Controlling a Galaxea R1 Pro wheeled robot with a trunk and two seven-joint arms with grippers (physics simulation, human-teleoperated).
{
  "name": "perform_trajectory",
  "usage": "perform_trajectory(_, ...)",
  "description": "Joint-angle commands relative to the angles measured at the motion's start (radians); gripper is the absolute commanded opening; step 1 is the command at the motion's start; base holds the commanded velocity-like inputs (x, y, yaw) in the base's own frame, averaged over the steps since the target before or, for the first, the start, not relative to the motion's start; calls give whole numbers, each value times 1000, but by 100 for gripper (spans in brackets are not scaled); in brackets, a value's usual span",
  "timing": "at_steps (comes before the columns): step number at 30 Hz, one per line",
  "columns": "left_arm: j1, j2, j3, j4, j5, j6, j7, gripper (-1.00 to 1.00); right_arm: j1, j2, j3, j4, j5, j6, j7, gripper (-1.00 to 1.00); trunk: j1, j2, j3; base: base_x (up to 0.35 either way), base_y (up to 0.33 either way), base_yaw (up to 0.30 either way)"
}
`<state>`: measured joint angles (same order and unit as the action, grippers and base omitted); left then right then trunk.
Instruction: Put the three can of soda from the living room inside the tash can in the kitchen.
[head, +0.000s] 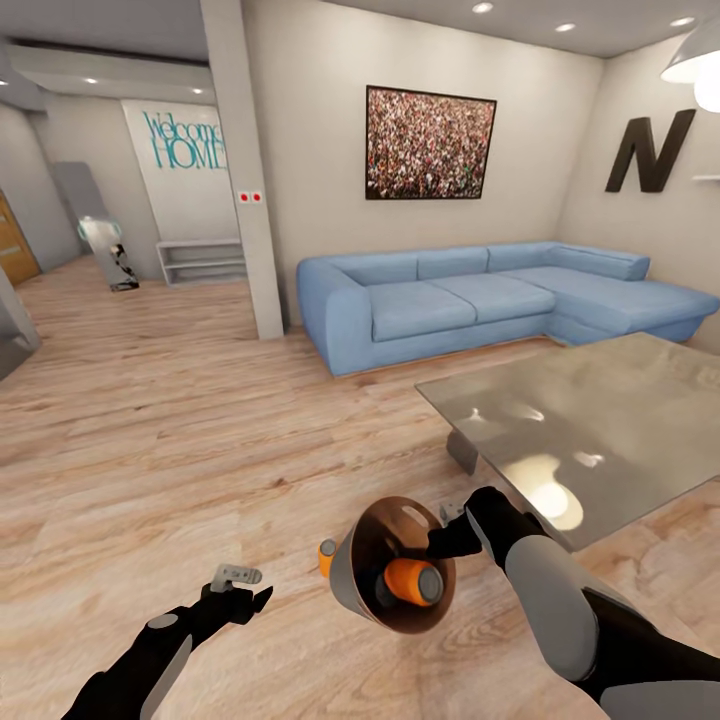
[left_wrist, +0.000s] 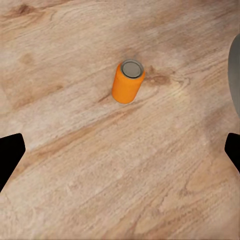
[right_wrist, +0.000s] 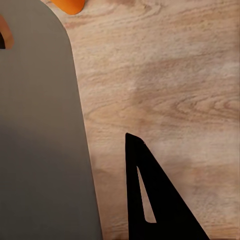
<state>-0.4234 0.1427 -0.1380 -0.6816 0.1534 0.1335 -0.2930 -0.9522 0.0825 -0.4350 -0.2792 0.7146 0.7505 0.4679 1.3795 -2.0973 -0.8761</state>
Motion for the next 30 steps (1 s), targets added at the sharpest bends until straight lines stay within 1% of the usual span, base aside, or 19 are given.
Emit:
perform_trajectory(1,0,0,0,0,0,0,0,100,0,0,-7,0,-21,7,0,-100,-4,7,2,0,0,0)
perform_trajectory(8,0,-1,-1,0,0,0,0,100,0,1,-7,0,-21,18,0,-100,-31,56,13,0,0,0)
perform_trajectory(30,-1,-2,-2,4,-1,0,1,100,0,3,-7,0,-21,20,0,-100,-115,210,47,0,0,0)
